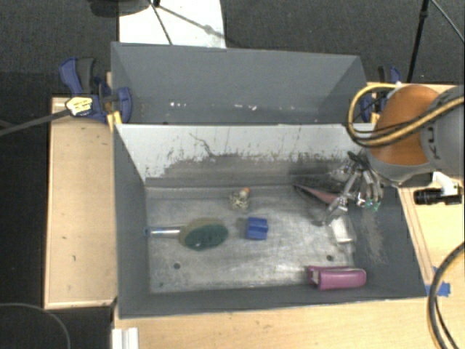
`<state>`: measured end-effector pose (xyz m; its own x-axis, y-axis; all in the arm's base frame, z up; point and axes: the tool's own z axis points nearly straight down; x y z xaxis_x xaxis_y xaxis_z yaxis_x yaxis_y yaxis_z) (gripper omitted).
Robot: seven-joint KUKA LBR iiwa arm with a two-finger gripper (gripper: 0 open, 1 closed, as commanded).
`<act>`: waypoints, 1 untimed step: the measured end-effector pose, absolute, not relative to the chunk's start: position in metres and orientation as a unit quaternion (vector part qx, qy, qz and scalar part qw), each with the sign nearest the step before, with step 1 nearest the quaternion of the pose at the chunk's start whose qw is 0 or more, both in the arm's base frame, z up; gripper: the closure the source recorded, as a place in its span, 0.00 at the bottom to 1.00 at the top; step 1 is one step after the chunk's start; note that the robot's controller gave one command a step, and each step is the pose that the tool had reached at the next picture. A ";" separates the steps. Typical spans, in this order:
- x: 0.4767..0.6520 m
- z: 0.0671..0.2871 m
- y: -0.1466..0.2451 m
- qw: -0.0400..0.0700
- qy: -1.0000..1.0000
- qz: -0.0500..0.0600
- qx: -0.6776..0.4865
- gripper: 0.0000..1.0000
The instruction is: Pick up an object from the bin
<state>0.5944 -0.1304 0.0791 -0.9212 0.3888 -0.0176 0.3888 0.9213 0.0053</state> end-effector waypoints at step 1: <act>0.590 0.075 -0.131 0.003 0.981 0.000 0.196 1.00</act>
Offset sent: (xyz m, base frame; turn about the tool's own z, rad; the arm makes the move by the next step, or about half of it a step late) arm 0.0000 0.0000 0.0000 0.0000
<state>0.5899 -0.1312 0.0750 -0.9229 0.3849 -0.0051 0.3849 0.9230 0.0003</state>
